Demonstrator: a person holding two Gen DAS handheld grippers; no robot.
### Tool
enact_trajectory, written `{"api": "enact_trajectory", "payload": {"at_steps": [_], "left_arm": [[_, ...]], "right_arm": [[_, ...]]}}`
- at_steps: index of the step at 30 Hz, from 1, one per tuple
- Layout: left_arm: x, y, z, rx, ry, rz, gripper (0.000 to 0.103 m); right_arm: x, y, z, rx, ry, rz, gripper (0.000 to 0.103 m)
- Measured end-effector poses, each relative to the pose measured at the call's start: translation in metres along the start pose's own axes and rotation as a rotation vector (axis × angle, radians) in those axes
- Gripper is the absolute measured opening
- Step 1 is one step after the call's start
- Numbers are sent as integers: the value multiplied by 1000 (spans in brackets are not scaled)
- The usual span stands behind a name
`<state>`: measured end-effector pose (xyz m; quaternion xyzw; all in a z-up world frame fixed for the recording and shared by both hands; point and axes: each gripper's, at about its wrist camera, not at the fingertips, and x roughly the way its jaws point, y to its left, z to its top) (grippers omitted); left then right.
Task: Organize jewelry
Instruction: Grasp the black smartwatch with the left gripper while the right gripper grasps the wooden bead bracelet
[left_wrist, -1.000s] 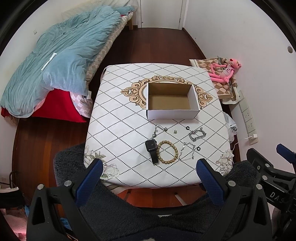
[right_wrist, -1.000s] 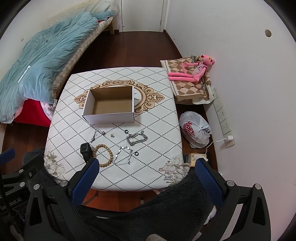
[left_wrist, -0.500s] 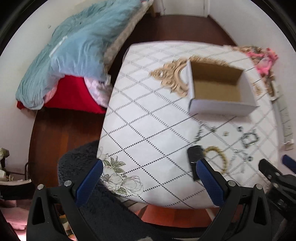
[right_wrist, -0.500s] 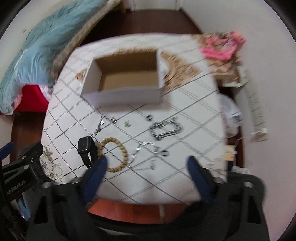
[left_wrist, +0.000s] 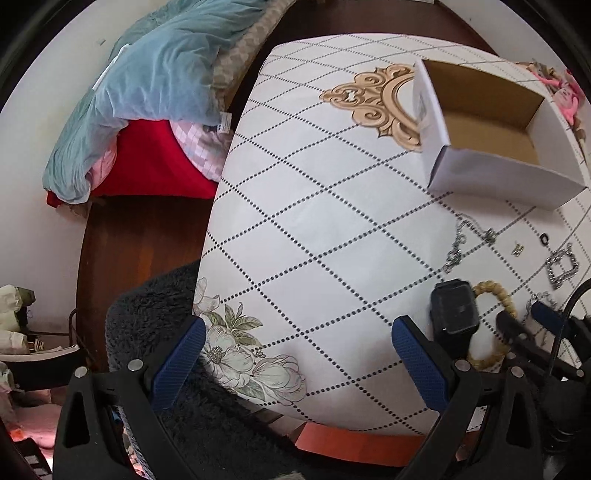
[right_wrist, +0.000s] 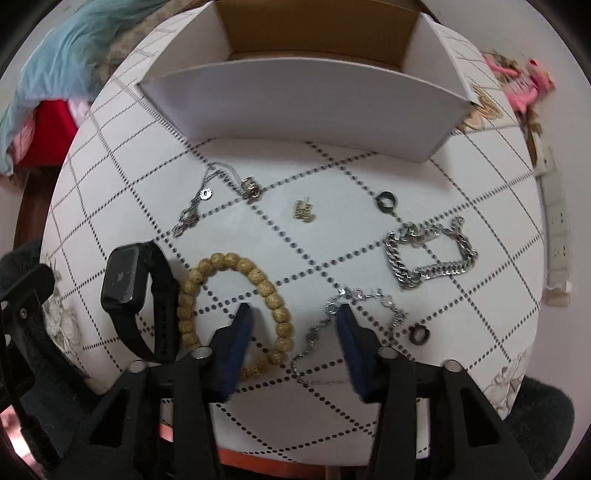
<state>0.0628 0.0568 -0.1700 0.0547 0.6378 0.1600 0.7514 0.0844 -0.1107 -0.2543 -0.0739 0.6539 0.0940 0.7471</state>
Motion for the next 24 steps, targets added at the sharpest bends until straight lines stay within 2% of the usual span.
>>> {"api": "enact_trajectory", "payload": {"at_steps": [1, 2, 3, 9, 13, 16, 18, 21, 23, 24], "left_arm": [[1, 0, -1, 0, 7, 0, 103], [2, 0, -2, 2, 10, 1, 103], [2, -1, -4, 8, 10, 6, 103], [0, -9, -8, 29, 19, -28, 103], [-2, -26, -9, 52, 16, -114, 102], [0, -43, -8, 70, 29, -205, 102], [1, -52, -8, 86, 29, -229, 102], [5, -68, -8, 119, 22, -248, 87], [9, -74, -8, 127, 31, -256, 65], [11, -77, -8, 129, 33, -265, 61]], "right_arm": [[1, 3, 1, -13, -6, -8, 32], [1, 5, 1, -28, -14, -19, 11], [2, 5, 1, -33, -18, -21, 9], [-13, -24, -4, 71, -72, 34, 9], [-34, -45, -9, 131, -113, 26, 9], [-51, -73, -8, 173, -106, 23, 9], [-57, -94, -10, 201, -98, 21, 9], [-58, -115, -17, 224, -88, 15, 9], [-55, -119, -20, 241, -78, 20, 9], [-56, -125, -23, 248, -76, 24, 9]]}}
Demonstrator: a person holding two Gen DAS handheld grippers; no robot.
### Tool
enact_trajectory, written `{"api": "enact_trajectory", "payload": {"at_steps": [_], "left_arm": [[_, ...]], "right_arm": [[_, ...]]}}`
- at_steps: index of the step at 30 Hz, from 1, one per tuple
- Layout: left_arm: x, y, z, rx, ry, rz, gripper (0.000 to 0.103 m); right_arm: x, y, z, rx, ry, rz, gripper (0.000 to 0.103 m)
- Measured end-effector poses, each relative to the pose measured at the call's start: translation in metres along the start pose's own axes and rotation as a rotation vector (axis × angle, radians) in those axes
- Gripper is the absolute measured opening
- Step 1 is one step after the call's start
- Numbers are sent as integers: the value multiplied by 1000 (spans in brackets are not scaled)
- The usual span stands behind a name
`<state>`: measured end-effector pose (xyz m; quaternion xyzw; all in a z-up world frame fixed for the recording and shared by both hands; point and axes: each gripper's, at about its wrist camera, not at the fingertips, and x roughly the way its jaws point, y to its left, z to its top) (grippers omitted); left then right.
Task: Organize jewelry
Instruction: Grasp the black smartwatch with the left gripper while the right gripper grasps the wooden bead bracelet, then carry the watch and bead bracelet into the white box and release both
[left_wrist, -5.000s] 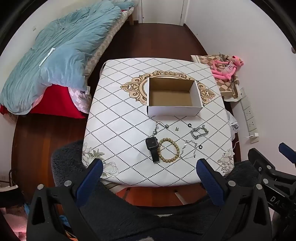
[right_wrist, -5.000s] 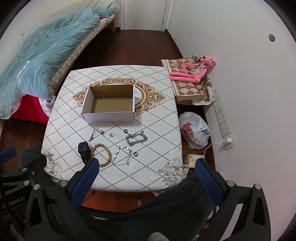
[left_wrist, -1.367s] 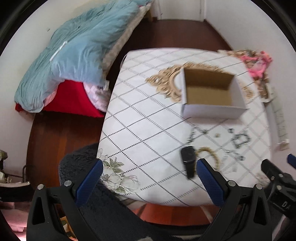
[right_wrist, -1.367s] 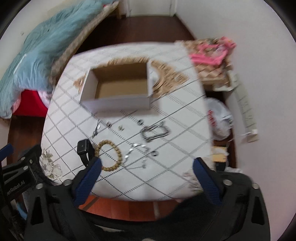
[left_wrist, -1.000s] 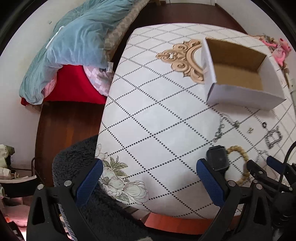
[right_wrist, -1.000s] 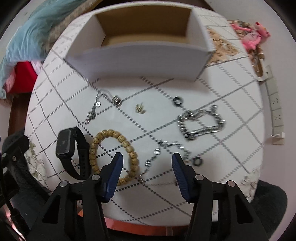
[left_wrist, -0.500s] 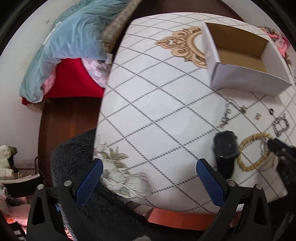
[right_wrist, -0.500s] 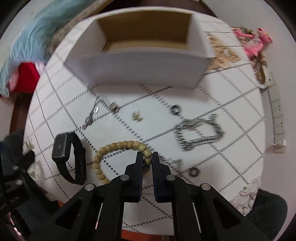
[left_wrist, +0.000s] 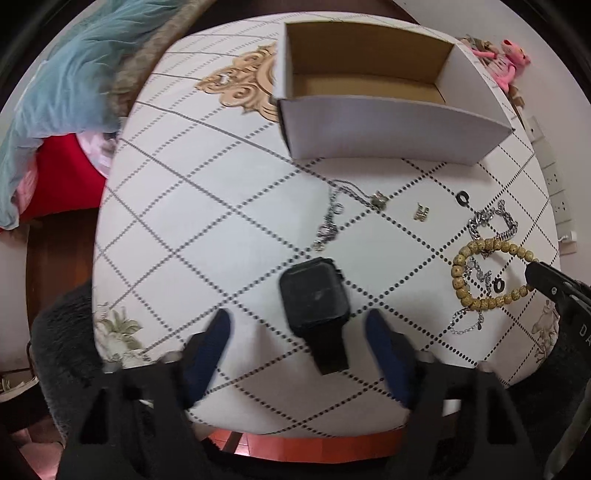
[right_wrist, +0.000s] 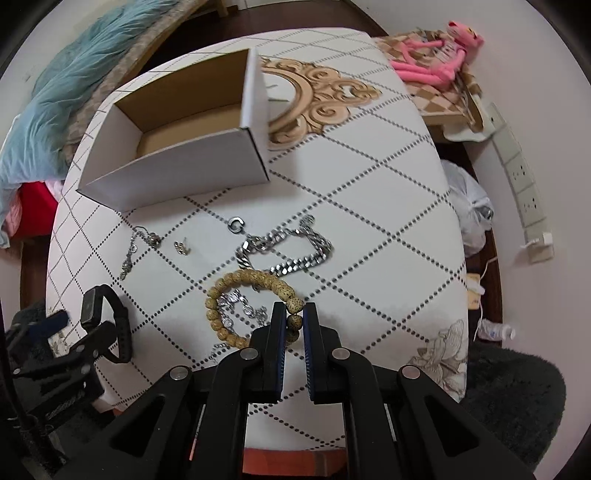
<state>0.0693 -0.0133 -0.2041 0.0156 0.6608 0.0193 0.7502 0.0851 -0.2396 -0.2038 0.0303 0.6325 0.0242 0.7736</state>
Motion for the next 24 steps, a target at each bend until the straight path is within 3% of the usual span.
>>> {"api": "enact_trajectory", "payload": {"at_steps": [2, 4, 14, 24], "left_arm": [[3, -1, -1, 4, 0, -6, 40], [6, -3, -1, 10, -1, -18, 29], [-15, -5, 0, 42, -93, -14, 28], [-70, -4, 22, 51, -224, -47, 28]], "right_arm": [[4, -2, -3, 15, 5, 1, 9], [6, -5, -6, 28, 11, 6, 9], [3, -12, -9, 72, 11, 59, 9], [-45, 5, 14, 42, -74, 149, 9]]}}
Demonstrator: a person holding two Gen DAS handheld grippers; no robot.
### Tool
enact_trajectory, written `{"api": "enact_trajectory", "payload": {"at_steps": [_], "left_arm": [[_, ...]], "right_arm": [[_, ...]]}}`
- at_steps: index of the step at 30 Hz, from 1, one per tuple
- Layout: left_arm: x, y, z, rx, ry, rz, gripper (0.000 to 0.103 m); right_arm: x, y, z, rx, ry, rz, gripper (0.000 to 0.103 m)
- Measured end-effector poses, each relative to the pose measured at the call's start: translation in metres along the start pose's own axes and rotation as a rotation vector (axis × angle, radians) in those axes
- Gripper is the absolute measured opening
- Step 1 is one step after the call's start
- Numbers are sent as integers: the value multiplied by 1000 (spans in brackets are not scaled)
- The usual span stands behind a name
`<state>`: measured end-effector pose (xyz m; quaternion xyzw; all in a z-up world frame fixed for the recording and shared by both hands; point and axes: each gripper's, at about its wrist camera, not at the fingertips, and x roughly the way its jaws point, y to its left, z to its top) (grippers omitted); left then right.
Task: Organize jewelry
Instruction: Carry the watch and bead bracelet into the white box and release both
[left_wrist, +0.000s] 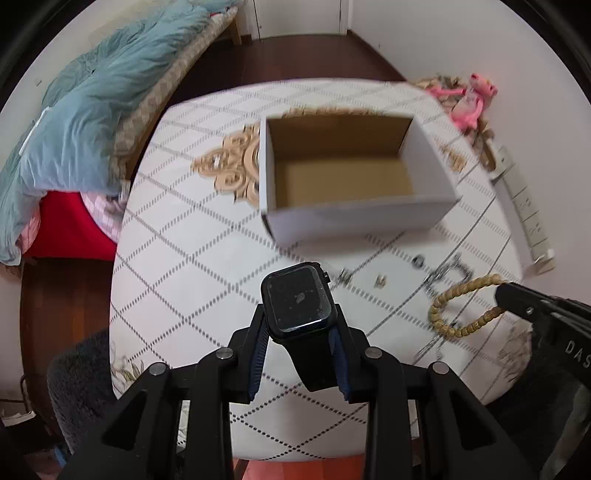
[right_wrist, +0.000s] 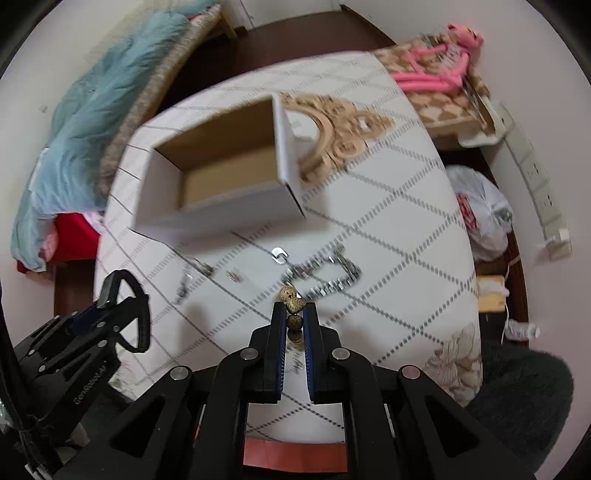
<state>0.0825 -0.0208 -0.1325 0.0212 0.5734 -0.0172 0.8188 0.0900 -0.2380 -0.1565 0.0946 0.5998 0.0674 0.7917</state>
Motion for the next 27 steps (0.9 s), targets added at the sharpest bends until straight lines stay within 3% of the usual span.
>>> {"api": "enact_trajectory", "payload": {"at_steps": [6, 12, 21, 27], "left_arm": [[-24, 4, 34, -5, -71, -37, 28], [-23, 7, 71, -22, -85, -90, 28], [17, 14, 111, -54, -21, -129, 28], [49, 25, 135, -112, 71, -208, 29]], "right_arm": [[-38, 18, 32, -32, -76, 60, 9], [-59, 34, 80, -78, -132, 82, 9], [-18, 57, 133, -131, -80, 28, 9], [19, 59, 152, -114, 5, 67, 9]]}}
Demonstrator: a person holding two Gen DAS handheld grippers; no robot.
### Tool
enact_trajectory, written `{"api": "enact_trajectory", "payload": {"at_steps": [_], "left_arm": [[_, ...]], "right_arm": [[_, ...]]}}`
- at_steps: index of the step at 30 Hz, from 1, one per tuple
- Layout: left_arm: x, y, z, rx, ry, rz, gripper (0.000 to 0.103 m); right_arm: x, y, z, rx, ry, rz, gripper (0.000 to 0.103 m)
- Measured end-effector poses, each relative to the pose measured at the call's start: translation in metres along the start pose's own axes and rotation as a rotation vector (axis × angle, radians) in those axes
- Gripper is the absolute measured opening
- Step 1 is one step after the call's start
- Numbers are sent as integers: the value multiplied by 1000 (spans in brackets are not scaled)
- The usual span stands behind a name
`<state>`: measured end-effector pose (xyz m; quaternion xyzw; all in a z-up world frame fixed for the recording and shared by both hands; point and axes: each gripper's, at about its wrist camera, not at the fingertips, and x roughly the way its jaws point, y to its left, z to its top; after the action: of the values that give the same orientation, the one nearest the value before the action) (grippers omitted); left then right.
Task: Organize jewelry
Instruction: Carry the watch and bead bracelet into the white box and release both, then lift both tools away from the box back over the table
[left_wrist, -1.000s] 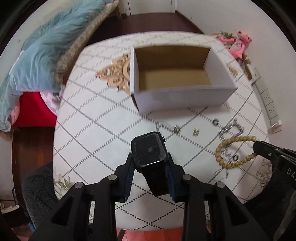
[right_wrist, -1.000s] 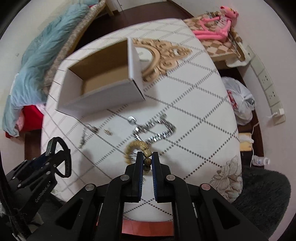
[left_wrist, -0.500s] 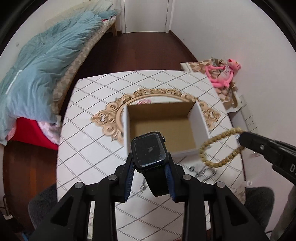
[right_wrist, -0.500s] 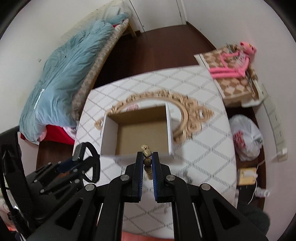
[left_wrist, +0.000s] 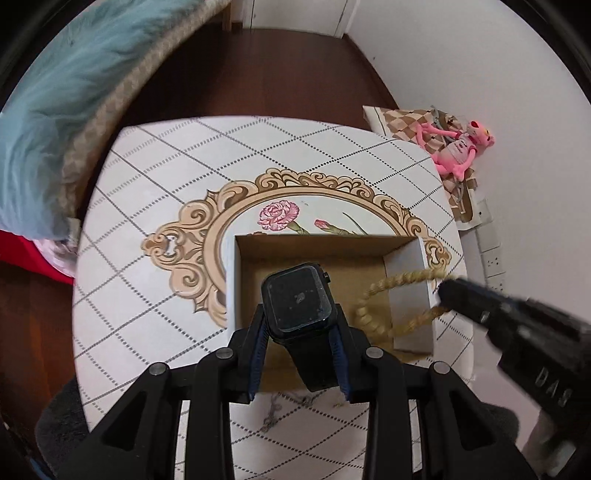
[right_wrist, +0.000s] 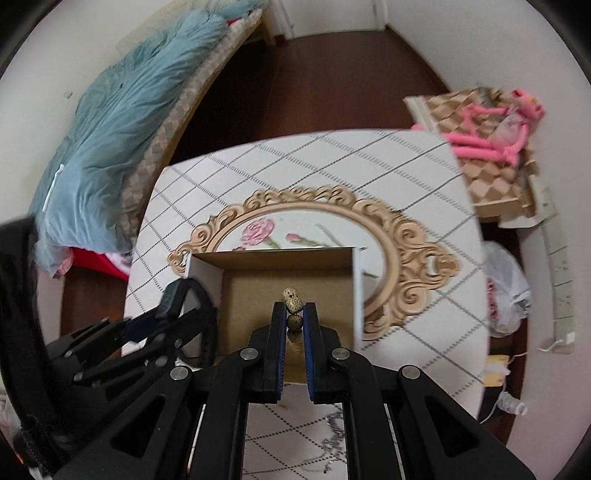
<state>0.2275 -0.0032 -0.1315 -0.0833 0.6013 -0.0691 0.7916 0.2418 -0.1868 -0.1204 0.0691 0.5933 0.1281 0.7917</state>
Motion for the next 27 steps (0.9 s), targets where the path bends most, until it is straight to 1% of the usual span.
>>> {"api": "enact_trajectory", "payload": {"at_steps": [1, 2, 3, 4, 5, 6, 7, 8, 9, 10, 11, 12, 13, 14, 16, 19, 20, 22, 27], "left_arm": [[3, 0, 4, 0, 10, -7, 30], [4, 1, 7, 1, 13, -3, 36], [4, 1, 10, 6, 6, 19, 42], [3, 2, 12, 8, 1, 26, 62], [0, 4, 14, 2, -9, 25, 78], [-1, 6, 15, -5, -13, 29, 82], [-3, 9, 16, -13, -19, 35, 83], [-4, 12, 17, -17, -22, 39, 83], [-6, 14, 16, -24, -28, 56, 85], [-7, 17, 16, -25, -32, 73, 92], [-7, 19, 16, -26, -36, 88, 98], [-8, 21, 15, -26, -41, 105, 99], [-8, 22, 13, -25, -49, 127, 100], [-9, 24, 11, -21, -60, 154, 100], [-9, 27, 6, -19, -76, 192, 100], [-9, 30, -2, -15, -99, 237, 100], [-8, 30, -4, -15, -102, 245, 100], [-9, 30, -9, -11, -108, 260, 100], [-17, 28, -17, 0, -125, 308, 100]], "right_arm": [[5, -1, 2, 12, 18, 20, 9], [10, -2, 5, 21, 41, 41, 10], [16, -4, 6, 35, 64, 65, 10], [22, -6, 7, 47, 89, 87, 10], [26, -7, 7, 52, 103, 94, 14], [28, -8, 7, 57, 106, 91, 19], [30, -10, 6, 61, 106, 85, 32], [31, -12, 5, 67, 106, 84, 42], [31, -15, 4, 76, 105, 79, 45], [30, -17, 1, 73, 102, 63, 49], [29, -18, -2, 64, 96, 43, 50], [26, -19, -3, 58, 89, 25, 52], [24, -19, -6, 45, 76, -10, 60], [23, -19, -10, 35, 67, -45, 74], [21, -18, -15, 11, 48, -109, 88], [23, -15, -23, -14, 37, -190, 89], [25, -14, -26, -21, 36, -207, 93], [27, -13, -30, -25, 34, -223, 97], [27, -10, -40, -31, 17, -264, 97]]}}
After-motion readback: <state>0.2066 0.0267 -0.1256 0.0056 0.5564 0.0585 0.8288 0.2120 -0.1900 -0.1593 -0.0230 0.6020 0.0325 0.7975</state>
